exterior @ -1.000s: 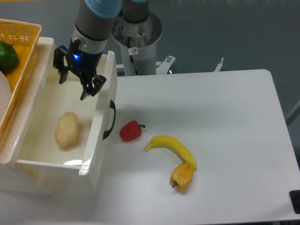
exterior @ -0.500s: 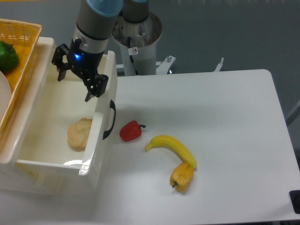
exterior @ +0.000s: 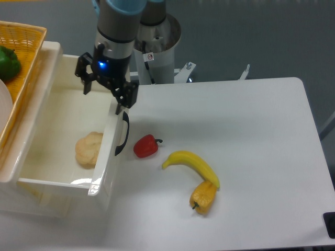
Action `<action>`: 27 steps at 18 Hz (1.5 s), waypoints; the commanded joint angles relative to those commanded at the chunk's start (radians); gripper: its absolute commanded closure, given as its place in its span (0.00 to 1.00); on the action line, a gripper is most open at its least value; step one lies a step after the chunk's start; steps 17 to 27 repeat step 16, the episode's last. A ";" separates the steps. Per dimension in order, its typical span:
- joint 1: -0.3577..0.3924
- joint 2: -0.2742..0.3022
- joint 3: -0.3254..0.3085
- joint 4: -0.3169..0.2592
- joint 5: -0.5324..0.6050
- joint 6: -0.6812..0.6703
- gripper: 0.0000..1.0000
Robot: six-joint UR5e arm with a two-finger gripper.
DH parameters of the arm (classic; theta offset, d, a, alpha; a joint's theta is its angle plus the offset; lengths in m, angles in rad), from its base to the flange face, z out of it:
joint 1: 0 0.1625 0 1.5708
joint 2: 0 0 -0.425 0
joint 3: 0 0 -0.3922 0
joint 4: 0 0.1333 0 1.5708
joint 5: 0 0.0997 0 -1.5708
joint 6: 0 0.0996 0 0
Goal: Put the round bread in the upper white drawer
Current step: 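Raise the open gripper up out of the drawer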
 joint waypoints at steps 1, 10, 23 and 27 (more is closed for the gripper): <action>0.006 0.000 0.002 0.002 0.012 0.000 0.00; 0.043 -0.035 -0.005 0.003 0.196 0.140 0.00; 0.084 -0.081 0.005 0.008 0.247 0.140 0.00; 0.084 -0.081 0.005 0.008 0.247 0.140 0.00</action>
